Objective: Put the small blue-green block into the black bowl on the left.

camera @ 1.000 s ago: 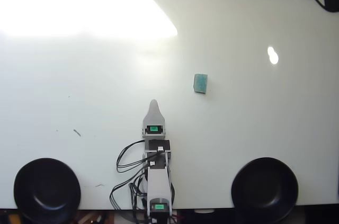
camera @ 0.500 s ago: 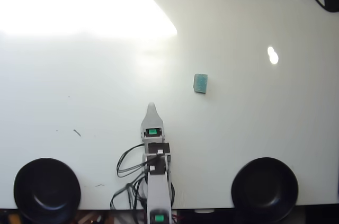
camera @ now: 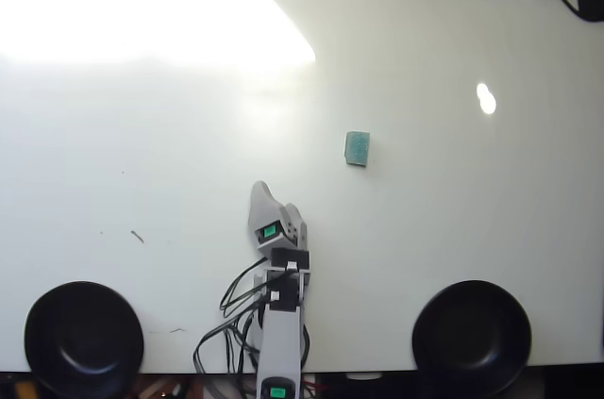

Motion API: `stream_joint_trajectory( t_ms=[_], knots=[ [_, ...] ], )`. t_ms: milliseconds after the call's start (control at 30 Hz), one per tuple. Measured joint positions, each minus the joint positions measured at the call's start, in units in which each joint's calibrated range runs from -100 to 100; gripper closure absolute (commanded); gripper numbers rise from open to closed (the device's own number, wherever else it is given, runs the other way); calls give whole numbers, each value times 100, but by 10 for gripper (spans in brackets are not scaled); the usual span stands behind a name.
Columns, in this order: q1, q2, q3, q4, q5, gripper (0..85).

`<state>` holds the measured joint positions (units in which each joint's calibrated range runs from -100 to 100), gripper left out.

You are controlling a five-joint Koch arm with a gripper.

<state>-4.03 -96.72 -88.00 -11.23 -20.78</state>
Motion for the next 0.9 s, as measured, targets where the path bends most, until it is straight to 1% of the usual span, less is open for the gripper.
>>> stream_joint_trajectory(
  t_ms=[167, 267, 367, 533, 733, 900],
  knots=[
    [-122, 859, 1062, -123, -527, 388],
    [-269, 1263, 1597, -329, -928, 387],
    [-366, 1376, 2161, -683, -1368, 387],
    [-440, 1490, 2964, -1102, -1939, 388],
    [-718, 2247, 3740, -1226, -2510, 383],
    [-996, 3106, 3777, -1053, -2847, 379]
  ],
)
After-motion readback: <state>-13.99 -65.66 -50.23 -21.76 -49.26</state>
